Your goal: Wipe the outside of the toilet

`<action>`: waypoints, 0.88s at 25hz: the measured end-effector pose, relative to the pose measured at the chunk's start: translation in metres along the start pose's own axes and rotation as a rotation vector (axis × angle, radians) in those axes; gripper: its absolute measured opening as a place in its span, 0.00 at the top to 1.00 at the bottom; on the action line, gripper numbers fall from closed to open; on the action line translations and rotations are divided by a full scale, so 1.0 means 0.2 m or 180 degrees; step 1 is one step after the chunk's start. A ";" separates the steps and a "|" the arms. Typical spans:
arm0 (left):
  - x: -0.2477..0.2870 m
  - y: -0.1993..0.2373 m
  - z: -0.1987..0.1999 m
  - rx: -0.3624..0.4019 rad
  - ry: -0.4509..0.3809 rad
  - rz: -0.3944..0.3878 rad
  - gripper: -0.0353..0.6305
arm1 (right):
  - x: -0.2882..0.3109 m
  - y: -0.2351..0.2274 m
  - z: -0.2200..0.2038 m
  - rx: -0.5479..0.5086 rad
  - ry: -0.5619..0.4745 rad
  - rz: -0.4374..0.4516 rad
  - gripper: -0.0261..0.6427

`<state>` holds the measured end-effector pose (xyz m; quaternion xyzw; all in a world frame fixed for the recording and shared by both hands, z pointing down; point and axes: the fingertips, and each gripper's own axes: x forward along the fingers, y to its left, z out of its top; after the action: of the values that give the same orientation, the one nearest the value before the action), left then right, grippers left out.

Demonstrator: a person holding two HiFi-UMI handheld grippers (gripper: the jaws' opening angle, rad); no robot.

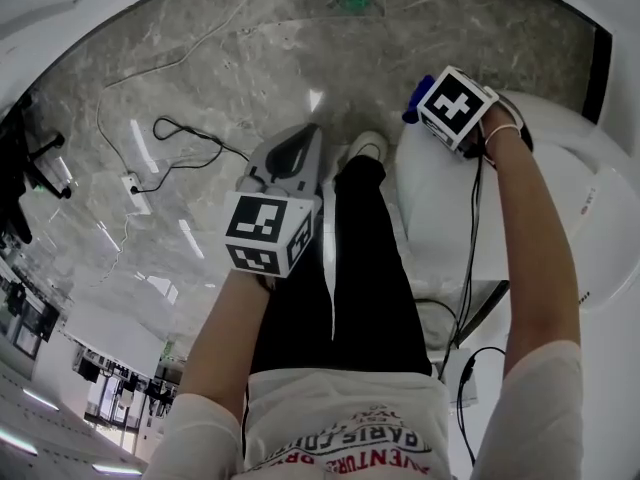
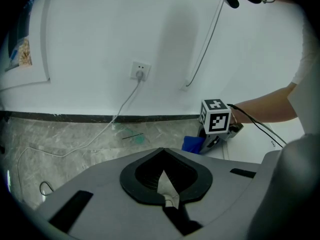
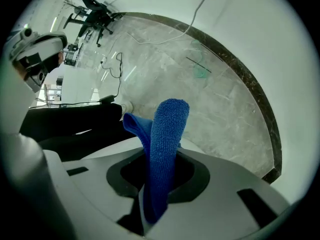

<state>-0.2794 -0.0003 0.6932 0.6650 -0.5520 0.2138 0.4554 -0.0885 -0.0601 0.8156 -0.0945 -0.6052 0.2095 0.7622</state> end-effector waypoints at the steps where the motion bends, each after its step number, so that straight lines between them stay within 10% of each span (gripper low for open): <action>1: -0.01 0.02 -0.01 -0.0021 -0.0005 0.0006 0.94 | 0.01 0.03 0.02 -0.0028 0.0013 0.0017 0.85; 22: -0.35 0.35 -0.48 -0.0118 0.0016 -0.0027 0.94 | 0.27 0.82 0.20 -0.0418 0.0506 0.0430 0.85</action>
<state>-0.3438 0.1198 0.7113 0.6582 -0.5519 0.2032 0.4699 -0.1520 0.1064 0.8080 -0.2010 -0.5476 0.2121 0.7841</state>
